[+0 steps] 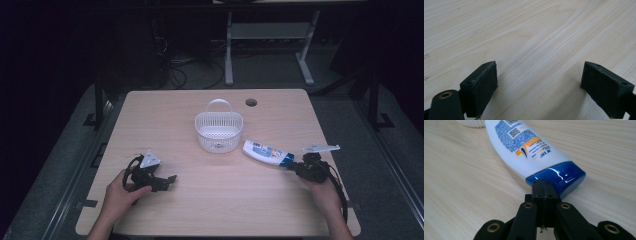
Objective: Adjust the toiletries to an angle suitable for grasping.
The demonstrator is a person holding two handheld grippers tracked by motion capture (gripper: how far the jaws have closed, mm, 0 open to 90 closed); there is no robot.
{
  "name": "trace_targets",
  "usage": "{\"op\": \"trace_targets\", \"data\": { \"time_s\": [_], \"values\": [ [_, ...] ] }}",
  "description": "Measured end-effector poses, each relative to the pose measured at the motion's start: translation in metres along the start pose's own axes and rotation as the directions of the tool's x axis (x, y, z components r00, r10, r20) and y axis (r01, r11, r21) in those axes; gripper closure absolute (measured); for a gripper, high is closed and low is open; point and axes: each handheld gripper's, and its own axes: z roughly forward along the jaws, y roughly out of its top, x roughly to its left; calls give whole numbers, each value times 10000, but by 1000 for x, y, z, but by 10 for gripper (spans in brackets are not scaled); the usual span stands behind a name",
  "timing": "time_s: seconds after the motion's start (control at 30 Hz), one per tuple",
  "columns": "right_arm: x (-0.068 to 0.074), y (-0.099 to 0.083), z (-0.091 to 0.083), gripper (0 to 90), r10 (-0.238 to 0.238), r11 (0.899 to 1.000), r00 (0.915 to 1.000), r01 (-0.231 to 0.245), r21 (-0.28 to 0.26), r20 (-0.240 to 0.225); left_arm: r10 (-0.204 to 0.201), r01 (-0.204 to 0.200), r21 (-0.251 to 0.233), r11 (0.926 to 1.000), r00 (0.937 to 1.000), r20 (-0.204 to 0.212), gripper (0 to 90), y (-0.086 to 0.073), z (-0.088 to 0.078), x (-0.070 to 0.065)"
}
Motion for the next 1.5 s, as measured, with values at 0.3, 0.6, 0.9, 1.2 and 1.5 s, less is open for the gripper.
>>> {"op": "trace_targets", "data": {
  "time_s": [0.3, 0.6, 0.9, 1.2, 1.5],
  "values": [
    [-7, 8, 3, 896, -98, 9999, 9993, 99, -15, 355, -7, 7, -3, 10000, 10000, 3, 132, 0, 0, 0],
    [-18, 22, 12, 896, 197, 9998, 9971, -194, -45, 737, -7, 7, -2, 10000, 10000, 3, 133, 0, 0, 0],
    [-26, 31, 19, 896, 285, 9994, 9942, -264, -220, 1033, -17, 17, -5, 10000, 10000, 5, 132, 0, 0, 0],
    [-27, 29, 19, 896, 414, 9989, 9944, -392, -244, 971, -9, 9, -3, 10000, 10000, 4, 133, 0, 0, 0],
    [-7, 53, 12, 896, 294, 9987, 9986, -275, -432, 444, -4, 4, 24, 10000, 10000, 14, 133, 0, 0, 0]
  ]
}}
